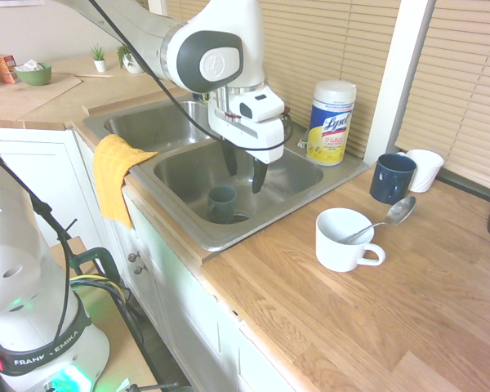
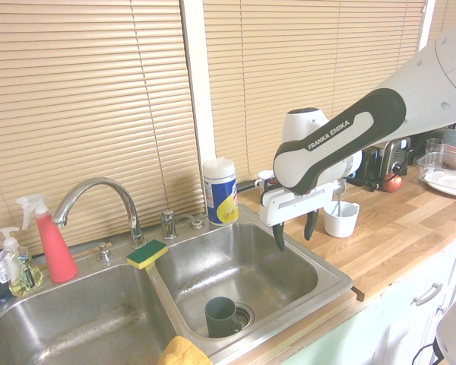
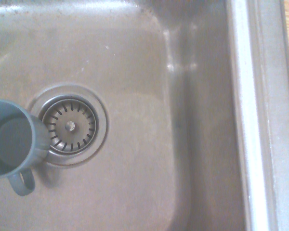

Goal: Put the spoon into the sink

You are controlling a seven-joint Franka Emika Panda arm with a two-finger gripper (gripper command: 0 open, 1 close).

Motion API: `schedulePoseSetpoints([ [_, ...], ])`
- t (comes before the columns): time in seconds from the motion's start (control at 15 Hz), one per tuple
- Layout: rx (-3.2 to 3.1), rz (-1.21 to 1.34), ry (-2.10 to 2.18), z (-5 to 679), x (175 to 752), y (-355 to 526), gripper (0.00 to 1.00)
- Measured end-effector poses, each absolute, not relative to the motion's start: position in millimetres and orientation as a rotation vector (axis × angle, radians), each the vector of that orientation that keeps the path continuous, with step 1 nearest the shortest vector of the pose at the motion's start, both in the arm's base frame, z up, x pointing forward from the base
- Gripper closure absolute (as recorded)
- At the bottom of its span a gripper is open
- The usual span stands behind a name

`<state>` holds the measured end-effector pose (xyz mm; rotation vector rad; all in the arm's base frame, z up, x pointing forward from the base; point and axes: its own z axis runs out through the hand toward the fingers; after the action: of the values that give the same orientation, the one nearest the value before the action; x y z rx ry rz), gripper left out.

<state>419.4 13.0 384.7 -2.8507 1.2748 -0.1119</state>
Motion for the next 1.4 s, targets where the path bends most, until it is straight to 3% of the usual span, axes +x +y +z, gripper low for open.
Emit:
schedulePoseSetpoints([
  [0.33,-2.843,-0.141,1.383,378,423,9,0.00],
  [1.07,-2.539,-0.781,2.122,417,417,-67,0.00],
  [1.4,-2.269,-0.990,2.236,423,417,-119,0.00],
])
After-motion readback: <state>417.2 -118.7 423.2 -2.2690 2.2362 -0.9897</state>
